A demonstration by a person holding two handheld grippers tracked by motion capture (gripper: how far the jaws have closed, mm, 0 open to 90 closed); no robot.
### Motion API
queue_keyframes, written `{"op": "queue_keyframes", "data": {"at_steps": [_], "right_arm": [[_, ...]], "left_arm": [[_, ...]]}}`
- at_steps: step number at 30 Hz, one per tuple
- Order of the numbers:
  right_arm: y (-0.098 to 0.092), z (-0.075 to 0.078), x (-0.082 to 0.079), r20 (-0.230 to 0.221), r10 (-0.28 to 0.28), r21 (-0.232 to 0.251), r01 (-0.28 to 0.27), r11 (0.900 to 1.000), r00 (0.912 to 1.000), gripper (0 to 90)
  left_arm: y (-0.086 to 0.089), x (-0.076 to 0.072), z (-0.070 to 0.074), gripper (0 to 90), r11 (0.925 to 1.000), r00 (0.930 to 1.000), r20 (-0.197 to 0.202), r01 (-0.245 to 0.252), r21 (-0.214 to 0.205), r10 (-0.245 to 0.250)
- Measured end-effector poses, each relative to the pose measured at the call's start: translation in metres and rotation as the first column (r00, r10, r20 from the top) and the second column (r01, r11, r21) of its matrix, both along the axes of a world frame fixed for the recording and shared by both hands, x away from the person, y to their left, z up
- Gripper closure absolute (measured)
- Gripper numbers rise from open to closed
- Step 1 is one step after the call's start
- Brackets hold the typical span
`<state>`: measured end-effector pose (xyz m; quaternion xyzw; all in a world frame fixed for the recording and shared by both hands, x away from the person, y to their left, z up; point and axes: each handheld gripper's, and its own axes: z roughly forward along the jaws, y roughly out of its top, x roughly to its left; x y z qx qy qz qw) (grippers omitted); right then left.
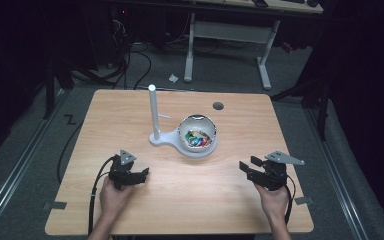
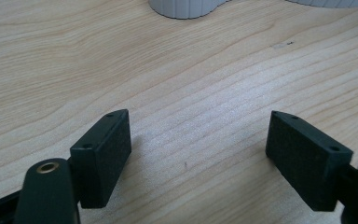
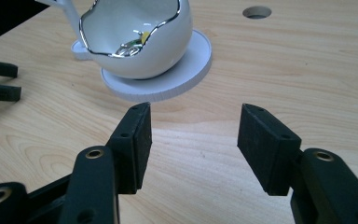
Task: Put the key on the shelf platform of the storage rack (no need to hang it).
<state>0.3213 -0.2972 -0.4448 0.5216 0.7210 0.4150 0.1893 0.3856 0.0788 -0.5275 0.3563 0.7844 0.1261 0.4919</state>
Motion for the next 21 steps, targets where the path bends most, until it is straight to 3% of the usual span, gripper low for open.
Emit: {"op": "queue_keyframes", "data": {"at_steps": [8,21], "right_arm": [[0.004,-0.014,-0.001,-0.021,-0.001,0.011,0.001,0.9999,0.9998,45.1],[0.016,-0.031,0.005,-0.048,0.008,-0.025,-0.009,0.9996,0.9988,44.9]], "left_arm": [[0.000,0.000,0.000,22.5,1.0000,1.0000,0.001,0.000,0.001,0.000],[0.000,0.000,0.000,22.4,1.0000,1.0000,0.001,0.000,0.001,0.000]]}}
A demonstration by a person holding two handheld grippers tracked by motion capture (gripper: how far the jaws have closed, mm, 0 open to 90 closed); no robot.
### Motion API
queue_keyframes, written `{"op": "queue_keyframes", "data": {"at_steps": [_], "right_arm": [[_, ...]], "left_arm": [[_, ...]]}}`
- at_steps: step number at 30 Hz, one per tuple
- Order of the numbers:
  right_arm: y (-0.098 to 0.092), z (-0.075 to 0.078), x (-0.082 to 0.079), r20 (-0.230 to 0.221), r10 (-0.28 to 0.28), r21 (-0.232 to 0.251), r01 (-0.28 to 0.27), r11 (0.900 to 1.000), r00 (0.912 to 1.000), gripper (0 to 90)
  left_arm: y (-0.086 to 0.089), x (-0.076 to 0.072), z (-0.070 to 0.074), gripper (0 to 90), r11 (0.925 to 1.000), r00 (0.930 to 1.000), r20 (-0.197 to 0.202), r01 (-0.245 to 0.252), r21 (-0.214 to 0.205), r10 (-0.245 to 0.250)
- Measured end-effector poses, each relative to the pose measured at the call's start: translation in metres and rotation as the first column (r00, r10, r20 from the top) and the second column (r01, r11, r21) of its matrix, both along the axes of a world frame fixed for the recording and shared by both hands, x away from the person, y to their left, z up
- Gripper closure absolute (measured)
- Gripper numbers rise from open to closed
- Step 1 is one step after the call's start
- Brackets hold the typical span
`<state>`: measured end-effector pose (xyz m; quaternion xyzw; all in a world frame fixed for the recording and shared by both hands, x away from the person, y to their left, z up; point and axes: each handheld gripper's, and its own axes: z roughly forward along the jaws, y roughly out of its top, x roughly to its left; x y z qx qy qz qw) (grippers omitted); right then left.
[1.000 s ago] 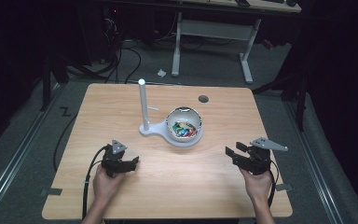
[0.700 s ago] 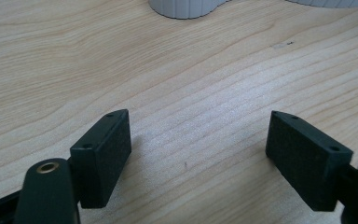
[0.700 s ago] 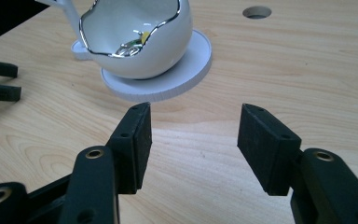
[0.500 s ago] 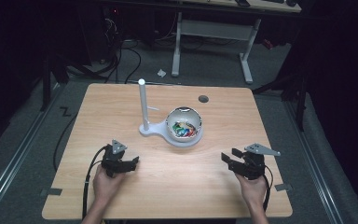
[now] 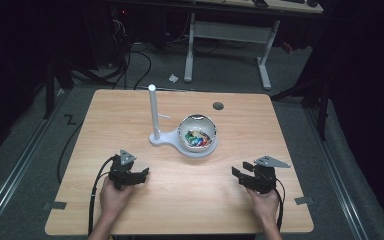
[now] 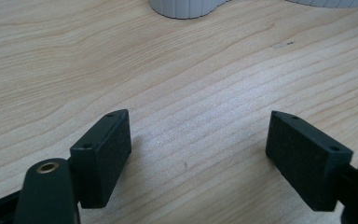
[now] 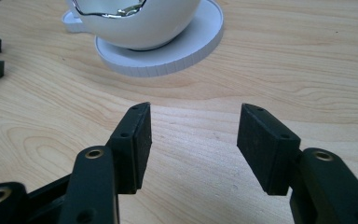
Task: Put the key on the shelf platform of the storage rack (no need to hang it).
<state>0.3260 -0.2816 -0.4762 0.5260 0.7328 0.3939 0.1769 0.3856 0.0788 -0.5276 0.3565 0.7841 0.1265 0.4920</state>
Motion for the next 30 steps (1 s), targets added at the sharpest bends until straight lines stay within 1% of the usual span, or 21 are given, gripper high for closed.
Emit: {"op": "queue_keyframes", "data": {"at_steps": [9,10,15,16,19,20,21,22,24,25,26,28,30], "right_arm": [[0.005,-0.011,0.004,-0.020,-0.007,-0.033,0.006,0.9995,0.9998,44.8],[0.005,-0.014,0.004,-0.023,-0.007,-0.048,0.005,0.9989,0.9997,44.7],[0.004,-0.020,0.004,-0.031,-0.022,-0.058,0.020,0.9981,0.9993,44.7],[0.004,-0.023,0.004,-0.038,-0.030,-0.068,0.028,0.9973,0.9988,44.5],[0.004,-0.028,0.005,-0.046,-0.031,-0.091,0.026,0.9955,0.9985,44.3],[0.004,-0.028,0.005,-0.046,-0.031,-0.091,0.026,0.9955,0.9985,44.3],[0.004,-0.029,0.005,-0.051,-0.034,-0.098,0.029,0.9948,0.9981,44.2],[0.004,-0.032,0.004,-0.053,-0.039,-0.118,0.032,0.9925,0.9978,44.1],[0.005,-0.033,0.004,-0.053,-0.044,-0.123,0.037,0.9917,0.9976,44.0],[0.006,-0.036,0.003,-0.047,-0.048,-0.148,0.041,0.9882,0.9977,44.0],[0.006,-0.036,0.003,-0.047,-0.048,-0.148,0.041,0.9882,0.9977,44.0],[0.007,-0.040,0.003,-0.054,-0.053,-0.171,0.044,0.9843,0.9971,43.5],[0.008,-0.041,0.002,-0.036,-0.051,-0.187,0.043,0.9815,0.9980,43.4]], "left_arm": [[0.000,0.000,0.000,22.5,1.0000,1.0000,0.000,0.001,0.001,-0.001],[0.000,0.000,0.000,22.5,1.0000,1.0000,0.000,0.000,0.001,0.000],[0.000,0.000,0.000,22.5,1.0000,1.0000,0.000,0.000,0.000,0.000],[0.000,0.000,0.000,22.5,1.0000,1.0000,0.000,0.000,0.000,0.000],[0.000,0.000,0.000,22.5,1.0000,1.0000,0.000,0.000,0.000,0.000],[0.000,0.000,0.000,22.5,1.0000,1.0000,0.000,0.001,0.001,-0.001],[0.000,0.000,0.000,22.5,1.0000,1.0000,0.000,0.000,0.000,0.000],[0.000,0.000,0.000,22.5,1.0000,1.0000,0.000,0.001,0.001,-0.001],[0.000,0.000,0.000,22.4,1.0000,1.0000,0.000,0.001,0.001,-0.001],[0.000,0.000,0.000,22.4,1.0000,1.0000,0.000,0.000,0.001,0.000],[0.000,0.000,0.000,22.4,1.0000,1.0000,0.000,0.001,0.001,-0.001],[0.000,0.000,0.000,22.5,1.0000,1.0000,0.000,0.000,0.001,0.000],[0.000,0.000,0.000,22.5,1.0000,1.0000,0.000,0.000,0.001,0.000]]}}
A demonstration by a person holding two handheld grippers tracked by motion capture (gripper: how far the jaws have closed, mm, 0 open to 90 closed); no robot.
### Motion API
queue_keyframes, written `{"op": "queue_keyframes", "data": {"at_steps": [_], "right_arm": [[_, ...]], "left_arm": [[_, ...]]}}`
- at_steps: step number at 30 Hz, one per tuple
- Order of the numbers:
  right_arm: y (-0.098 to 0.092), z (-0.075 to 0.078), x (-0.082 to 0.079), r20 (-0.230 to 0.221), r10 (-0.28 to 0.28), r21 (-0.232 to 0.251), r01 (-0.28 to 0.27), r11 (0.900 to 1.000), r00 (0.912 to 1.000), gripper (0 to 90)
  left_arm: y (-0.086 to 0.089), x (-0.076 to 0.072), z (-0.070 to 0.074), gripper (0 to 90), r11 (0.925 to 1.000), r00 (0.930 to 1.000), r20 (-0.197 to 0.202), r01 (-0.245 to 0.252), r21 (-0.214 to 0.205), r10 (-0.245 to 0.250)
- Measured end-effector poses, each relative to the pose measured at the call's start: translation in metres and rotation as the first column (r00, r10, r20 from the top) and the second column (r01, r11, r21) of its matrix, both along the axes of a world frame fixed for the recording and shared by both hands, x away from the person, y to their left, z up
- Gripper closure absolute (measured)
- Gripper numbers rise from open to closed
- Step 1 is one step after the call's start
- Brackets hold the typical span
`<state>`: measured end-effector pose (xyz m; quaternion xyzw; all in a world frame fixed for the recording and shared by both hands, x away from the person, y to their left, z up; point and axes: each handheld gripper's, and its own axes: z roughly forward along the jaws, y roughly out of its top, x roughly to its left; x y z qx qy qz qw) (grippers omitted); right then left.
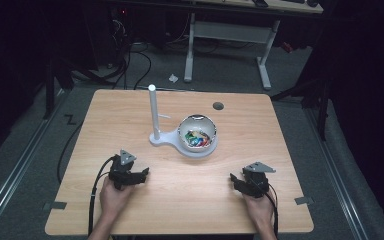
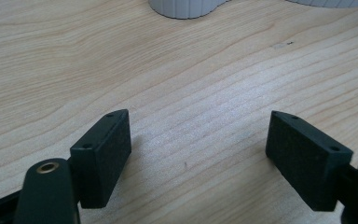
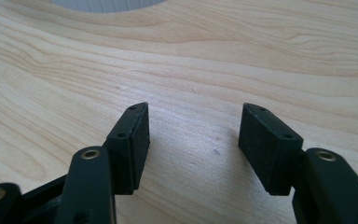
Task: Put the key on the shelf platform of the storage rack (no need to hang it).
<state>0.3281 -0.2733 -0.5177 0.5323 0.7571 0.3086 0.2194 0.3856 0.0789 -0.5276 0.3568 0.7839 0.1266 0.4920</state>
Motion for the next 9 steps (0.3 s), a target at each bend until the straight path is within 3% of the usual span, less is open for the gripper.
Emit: {"op": "queue_keyframes", "data": {"at_steps": [9], "right_arm": [[0.0001,-0.0003,0.0003,0.001,-0.003,-0.006,0.003,1.0000,1.0000,41.6]], "left_arm": [[-0.0002,0.0001,0.0001,22.4,1.0000,1.0000,-0.001,-0.003,-0.001,0.003]]}}
